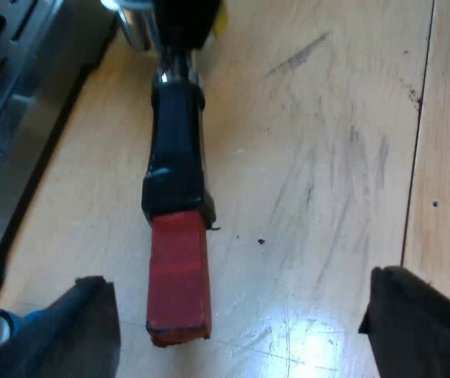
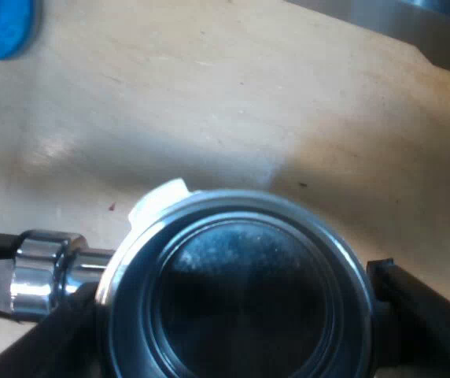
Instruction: Put the handle in the coffee machine
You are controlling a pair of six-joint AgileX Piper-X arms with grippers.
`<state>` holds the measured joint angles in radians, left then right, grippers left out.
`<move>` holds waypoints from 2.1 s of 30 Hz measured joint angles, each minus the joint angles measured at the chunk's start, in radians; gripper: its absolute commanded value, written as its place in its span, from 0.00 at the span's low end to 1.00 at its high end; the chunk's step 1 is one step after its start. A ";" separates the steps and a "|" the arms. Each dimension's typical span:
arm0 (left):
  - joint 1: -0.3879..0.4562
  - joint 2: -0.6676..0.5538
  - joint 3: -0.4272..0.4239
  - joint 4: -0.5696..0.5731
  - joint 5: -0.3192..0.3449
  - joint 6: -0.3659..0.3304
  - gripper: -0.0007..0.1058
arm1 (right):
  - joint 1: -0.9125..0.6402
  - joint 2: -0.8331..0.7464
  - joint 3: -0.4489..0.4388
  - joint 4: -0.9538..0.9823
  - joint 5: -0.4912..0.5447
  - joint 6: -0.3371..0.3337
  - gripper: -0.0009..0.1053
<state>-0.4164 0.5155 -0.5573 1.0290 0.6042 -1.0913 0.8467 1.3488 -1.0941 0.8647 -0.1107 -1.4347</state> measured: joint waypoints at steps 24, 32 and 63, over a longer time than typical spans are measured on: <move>0.000 0.245 0.078 -0.254 0.002 -0.042 0.64 | 0.000 -0.029 0.000 0.006 -0.070 0.019 0.01; 0.000 0.295 0.079 -0.275 0.016 -0.018 0.64 | 0.000 -0.029 0.000 0.006 -0.070 0.019 0.01; 0.000 0.358 0.095 -0.315 0.081 0.081 0.58 | 0.000 -0.029 0.000 -0.002 -0.072 0.021 0.01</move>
<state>-0.4164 0.8733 -0.4628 0.7141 0.6850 -1.0105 0.8467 1.3196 -1.0941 0.8625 -0.1830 -1.4136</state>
